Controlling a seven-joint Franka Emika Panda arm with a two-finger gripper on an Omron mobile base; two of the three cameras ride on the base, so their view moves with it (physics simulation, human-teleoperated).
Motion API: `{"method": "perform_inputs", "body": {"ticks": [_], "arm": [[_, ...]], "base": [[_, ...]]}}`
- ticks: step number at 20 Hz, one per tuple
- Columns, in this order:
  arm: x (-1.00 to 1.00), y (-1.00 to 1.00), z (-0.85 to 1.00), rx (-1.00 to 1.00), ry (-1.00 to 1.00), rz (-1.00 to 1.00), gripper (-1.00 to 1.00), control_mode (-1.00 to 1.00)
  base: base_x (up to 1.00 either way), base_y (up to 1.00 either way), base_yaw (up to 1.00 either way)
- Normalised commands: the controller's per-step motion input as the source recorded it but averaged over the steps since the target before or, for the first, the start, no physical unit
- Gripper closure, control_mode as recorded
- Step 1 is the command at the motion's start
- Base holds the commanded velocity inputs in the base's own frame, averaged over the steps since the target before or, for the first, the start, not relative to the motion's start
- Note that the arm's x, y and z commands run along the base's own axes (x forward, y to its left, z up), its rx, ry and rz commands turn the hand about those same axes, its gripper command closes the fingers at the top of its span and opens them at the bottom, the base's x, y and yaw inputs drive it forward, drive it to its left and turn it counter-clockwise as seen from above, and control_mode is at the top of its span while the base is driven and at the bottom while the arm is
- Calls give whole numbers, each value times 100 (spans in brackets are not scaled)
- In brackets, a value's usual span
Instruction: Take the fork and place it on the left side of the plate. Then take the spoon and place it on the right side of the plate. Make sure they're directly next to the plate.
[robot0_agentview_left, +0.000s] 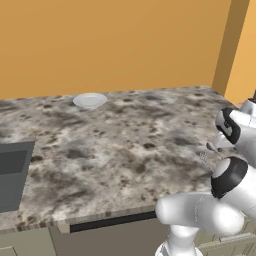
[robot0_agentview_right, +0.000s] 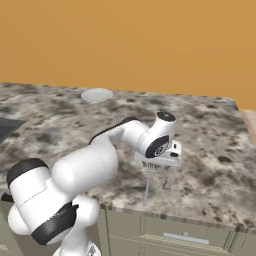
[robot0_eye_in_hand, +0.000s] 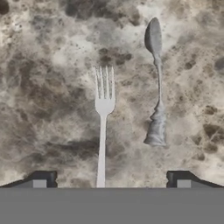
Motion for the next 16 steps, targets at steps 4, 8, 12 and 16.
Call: {"method": "perform_inputs", "body": {"ticks": [4, 8, 12, 16], "arm": [[18, -36, -30, 0, 1, 0, -100, -100], [23, -36, -30, 0, 1, 0, -100, -100], [31, -10, -34, 0, 2, 0, -100, -100], [35, -11, -26, 0, 2, 0, -100, -100]], "base": [[0, 0, 0], [0, 0, 0], [0, 0, 0], [0, 0, 0]]}}
